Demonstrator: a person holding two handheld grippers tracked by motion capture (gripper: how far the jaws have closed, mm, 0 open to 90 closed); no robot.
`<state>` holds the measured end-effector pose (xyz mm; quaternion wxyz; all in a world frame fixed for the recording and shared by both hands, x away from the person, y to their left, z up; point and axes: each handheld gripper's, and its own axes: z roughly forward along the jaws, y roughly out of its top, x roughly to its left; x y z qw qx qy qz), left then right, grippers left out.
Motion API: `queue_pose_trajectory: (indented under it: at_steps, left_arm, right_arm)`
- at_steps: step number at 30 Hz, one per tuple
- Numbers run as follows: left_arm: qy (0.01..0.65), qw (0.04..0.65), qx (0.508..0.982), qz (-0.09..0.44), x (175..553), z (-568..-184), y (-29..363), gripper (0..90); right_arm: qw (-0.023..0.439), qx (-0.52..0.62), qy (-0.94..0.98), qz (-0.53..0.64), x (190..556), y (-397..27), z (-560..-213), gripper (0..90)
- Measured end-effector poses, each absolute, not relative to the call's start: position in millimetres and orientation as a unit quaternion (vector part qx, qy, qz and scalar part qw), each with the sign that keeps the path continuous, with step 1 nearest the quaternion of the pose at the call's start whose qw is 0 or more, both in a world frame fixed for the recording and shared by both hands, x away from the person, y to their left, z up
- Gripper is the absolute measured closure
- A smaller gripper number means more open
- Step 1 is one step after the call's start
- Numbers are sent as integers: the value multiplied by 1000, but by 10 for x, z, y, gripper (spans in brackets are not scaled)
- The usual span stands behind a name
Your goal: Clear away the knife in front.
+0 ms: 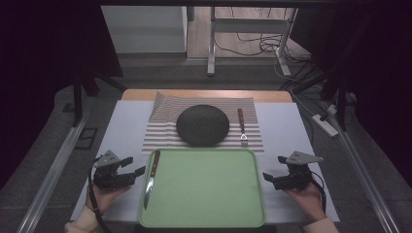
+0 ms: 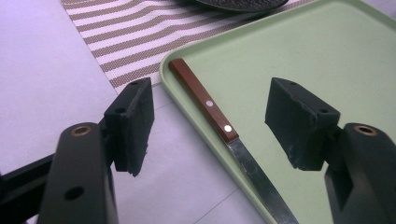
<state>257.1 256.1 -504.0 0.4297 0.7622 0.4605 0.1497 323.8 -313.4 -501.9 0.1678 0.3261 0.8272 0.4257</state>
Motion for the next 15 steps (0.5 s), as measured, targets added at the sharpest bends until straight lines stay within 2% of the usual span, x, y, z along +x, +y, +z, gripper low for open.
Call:
queue_pose_trajectory:
  at_steps: [15]
  left_arm:
    - [455,416,773,146,2605,-5052,2528,303]
  right_arm:
    - [180,317,824,435,3184,-3154,-4975,79]
